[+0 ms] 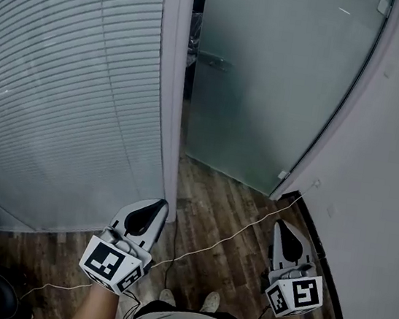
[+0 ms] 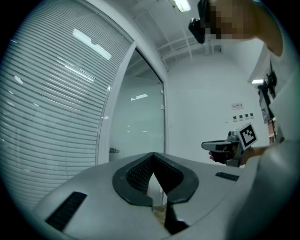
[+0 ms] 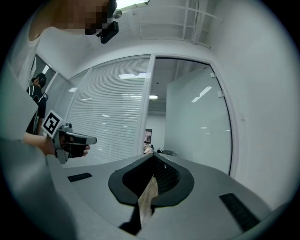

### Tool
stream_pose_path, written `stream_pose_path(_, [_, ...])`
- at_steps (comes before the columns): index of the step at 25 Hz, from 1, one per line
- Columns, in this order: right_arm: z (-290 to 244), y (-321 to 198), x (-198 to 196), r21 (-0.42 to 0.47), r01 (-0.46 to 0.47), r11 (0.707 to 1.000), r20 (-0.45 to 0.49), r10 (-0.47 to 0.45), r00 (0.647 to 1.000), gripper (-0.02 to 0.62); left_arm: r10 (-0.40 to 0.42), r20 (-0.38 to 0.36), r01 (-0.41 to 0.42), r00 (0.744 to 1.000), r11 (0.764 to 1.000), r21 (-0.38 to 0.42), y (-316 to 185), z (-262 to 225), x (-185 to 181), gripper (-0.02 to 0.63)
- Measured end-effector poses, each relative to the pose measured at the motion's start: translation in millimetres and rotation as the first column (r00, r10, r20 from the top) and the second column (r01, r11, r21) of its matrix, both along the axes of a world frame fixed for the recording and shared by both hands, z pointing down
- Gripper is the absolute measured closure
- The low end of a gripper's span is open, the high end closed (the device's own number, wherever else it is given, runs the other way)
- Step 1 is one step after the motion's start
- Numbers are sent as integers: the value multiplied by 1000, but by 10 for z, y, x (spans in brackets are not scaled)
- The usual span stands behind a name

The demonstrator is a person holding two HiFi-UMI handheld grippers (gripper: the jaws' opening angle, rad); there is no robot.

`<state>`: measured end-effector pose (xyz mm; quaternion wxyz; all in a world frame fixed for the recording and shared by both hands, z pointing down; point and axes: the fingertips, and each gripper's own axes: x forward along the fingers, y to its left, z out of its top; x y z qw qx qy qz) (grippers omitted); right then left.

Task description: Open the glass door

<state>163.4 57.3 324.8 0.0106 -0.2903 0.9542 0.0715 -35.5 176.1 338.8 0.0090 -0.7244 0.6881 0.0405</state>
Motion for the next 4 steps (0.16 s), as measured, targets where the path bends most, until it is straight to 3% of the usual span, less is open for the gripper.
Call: stream_pose_path(4, [-7, -17, 41, 4, -3, 1000, -3, 3, 1000, 597, 2, -3, -2, 1000, 1000, -2, -28, -1, 42, 606])
